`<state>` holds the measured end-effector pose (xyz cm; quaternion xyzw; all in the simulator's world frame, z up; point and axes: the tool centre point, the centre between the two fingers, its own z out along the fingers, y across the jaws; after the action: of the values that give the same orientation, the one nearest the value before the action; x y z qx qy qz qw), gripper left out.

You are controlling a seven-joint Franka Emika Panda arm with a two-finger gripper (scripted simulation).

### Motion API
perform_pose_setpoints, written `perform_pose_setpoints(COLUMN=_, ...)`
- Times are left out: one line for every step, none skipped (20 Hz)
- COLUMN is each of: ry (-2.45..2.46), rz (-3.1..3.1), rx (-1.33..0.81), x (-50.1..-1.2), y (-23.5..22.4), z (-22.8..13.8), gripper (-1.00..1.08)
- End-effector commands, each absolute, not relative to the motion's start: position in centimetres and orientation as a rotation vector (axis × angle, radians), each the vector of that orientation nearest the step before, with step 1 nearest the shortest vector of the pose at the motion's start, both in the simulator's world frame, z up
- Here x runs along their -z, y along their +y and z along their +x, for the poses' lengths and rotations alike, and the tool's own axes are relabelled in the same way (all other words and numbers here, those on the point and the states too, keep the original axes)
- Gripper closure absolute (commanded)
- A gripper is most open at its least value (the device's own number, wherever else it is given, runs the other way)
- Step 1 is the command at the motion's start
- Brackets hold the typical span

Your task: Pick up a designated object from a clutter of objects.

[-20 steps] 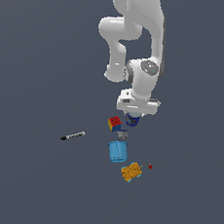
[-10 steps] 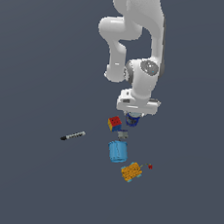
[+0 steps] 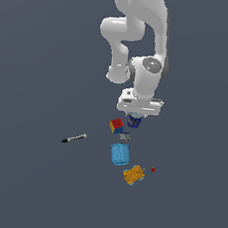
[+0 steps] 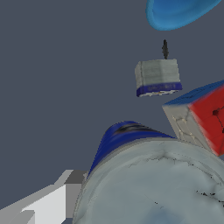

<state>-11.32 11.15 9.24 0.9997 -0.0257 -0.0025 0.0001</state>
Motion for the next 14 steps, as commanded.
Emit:
perform_pose_setpoints(ry=-0.081, rz=3.142, rx=0.002, x=-10.5, y=10.8, z=-10.7, gripper=1.08)
perform_pose_setpoints(ry=-0.081, rz=3.142, rx=0.002, x=-11.0, y=10.6, z=-10.5, gripper=1.08)
perform_pose_setpoints(ry=-0.080, rz=3.143, rx=0.002, x=-11.6, y=10.4, z=-10.3, gripper=1.08)
perform_pose_setpoints(ry=-0.080, rz=3.143, rx=0.002, x=-12.2, y=10.2, z=-10.0, gripper=1.08)
perform_pose_setpoints(ry=-0.080, rz=3.143, rx=0.002, x=-12.9, y=10.0, z=-9.8, gripper=1.08)
perform_pose_setpoints(ry=-0.080, rz=3.144, rx=0.003, x=-13.6, y=9.7, z=-9.5, gripper=1.08)
perform_pose_setpoints(ry=-0.080, rz=3.144, rx=0.003, x=-14.3, y=9.5, z=-9.2, gripper=1.08)
perform_pose_setpoints(ry=-0.079, rz=3.145, rx=0.003, x=-15.1, y=9.2, z=-8.8, gripper=1.08)
perform_pose_setpoints(ry=-0.079, rz=3.145, rx=0.003, x=-16.0, y=8.9, z=-8.5, gripper=1.08)
perform_pose_setpoints(ry=-0.079, rz=3.145, rx=0.003, x=-16.8, y=8.6, z=-8.1, gripper=1.08)
perform_pose_setpoints(ry=-0.079, rz=3.145, rx=0.003, x=-17.7, y=8.3, z=-7.8, gripper=1.08)
perform_pose_setpoints(ry=-0.079, rz=3.145, rx=0.003, x=-18.6, y=8.0, z=-7.4, gripper=1.08)
perform_pose_setpoints(ry=-0.079, rz=3.145, rx=0.003, x=-19.4, y=7.7, z=-7.0, gripper=1.08)
perform_pose_setpoints(ry=-0.079, rz=3.145, rx=0.003, x=-20.3, y=7.4, z=-6.7, gripper=1.08)
